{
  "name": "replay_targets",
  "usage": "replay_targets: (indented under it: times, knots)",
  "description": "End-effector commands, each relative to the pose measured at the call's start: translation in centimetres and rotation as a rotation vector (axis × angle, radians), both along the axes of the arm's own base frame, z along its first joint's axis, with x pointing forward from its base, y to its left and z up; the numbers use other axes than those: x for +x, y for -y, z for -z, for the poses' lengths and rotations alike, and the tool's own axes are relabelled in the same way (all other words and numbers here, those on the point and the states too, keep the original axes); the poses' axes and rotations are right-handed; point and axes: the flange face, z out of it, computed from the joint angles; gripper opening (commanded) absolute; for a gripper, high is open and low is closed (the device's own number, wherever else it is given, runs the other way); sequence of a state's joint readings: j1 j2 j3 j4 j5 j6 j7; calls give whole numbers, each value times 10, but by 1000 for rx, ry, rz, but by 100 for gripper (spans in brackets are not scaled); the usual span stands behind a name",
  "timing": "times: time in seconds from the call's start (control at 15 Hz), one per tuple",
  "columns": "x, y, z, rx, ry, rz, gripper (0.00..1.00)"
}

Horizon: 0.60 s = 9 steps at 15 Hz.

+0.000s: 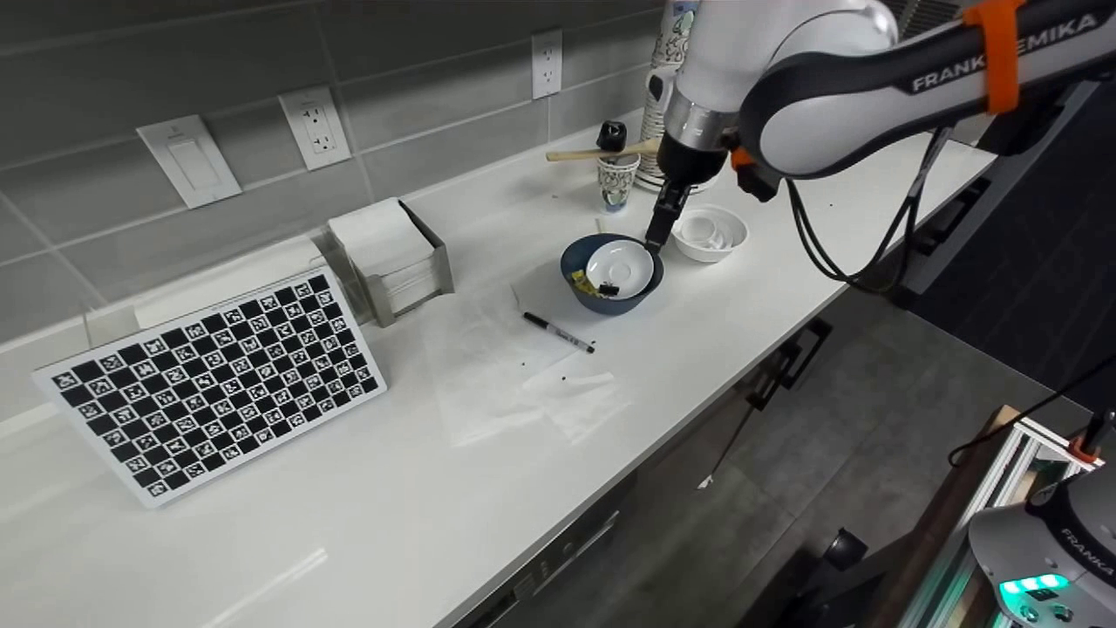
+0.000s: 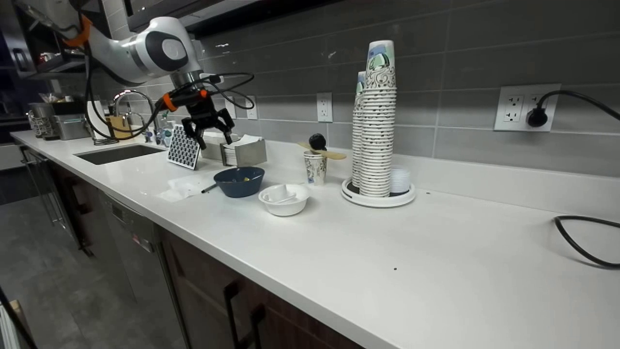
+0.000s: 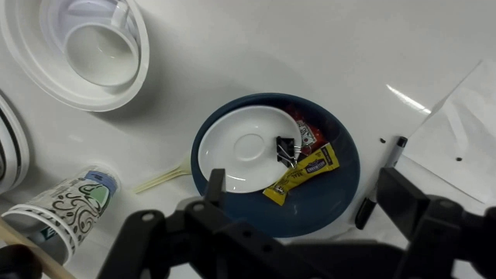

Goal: Remove the black clip from the bowl and place it on the counter.

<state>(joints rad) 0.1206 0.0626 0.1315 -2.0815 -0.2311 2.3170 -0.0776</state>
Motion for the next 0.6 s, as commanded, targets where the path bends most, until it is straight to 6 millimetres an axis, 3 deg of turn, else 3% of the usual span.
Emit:
replay_targets:
  times: [0.0, 0.2, 0.53]
  knots:
    - [32, -13, 28, -56, -7, -26, 100]
    - [50, -24, 51, -80, -30, -59, 95]
    - [76, -38, 82, -94, -71, -83, 68]
